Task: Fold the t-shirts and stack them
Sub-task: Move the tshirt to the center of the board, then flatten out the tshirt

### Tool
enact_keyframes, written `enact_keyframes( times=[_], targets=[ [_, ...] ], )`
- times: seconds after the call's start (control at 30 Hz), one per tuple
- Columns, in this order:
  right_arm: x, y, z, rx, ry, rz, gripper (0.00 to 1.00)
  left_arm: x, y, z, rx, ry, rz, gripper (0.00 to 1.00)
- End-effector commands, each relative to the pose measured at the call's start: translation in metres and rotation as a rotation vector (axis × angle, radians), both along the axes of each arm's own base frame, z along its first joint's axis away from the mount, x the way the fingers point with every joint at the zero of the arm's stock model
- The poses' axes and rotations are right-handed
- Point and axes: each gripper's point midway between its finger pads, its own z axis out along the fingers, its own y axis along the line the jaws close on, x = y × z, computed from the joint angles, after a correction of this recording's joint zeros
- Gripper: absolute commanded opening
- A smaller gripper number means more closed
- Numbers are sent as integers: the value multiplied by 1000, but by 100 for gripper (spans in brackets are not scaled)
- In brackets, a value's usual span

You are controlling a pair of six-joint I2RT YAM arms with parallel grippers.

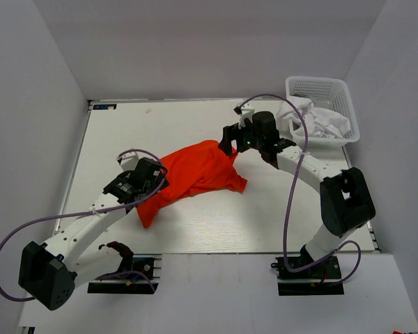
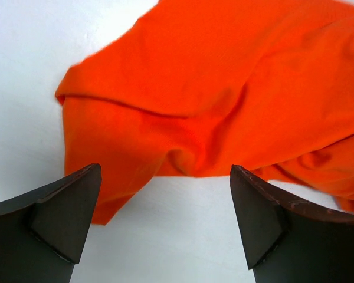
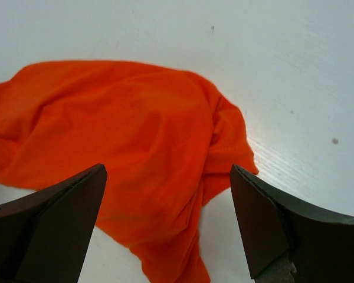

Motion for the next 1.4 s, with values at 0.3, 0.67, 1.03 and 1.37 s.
enact_keyframes(
  times=[0.3,0.67,1.03,1.37],
  targets=[
    [-93,-47,-66,-100,209,-108,90,-105,2,-83,-82,447,24,94],
    [-128,-52,-118,-193,285,-22,83,-73,4,-103,44,440,40,76],
    [-88,-14,-102,-144,207,-53,0,-34,12,-79,132,286,58,0],
    [-54,-53,76,86,-242,-317,0,30,-29,117,-178,-436,-129,0]
  ],
)
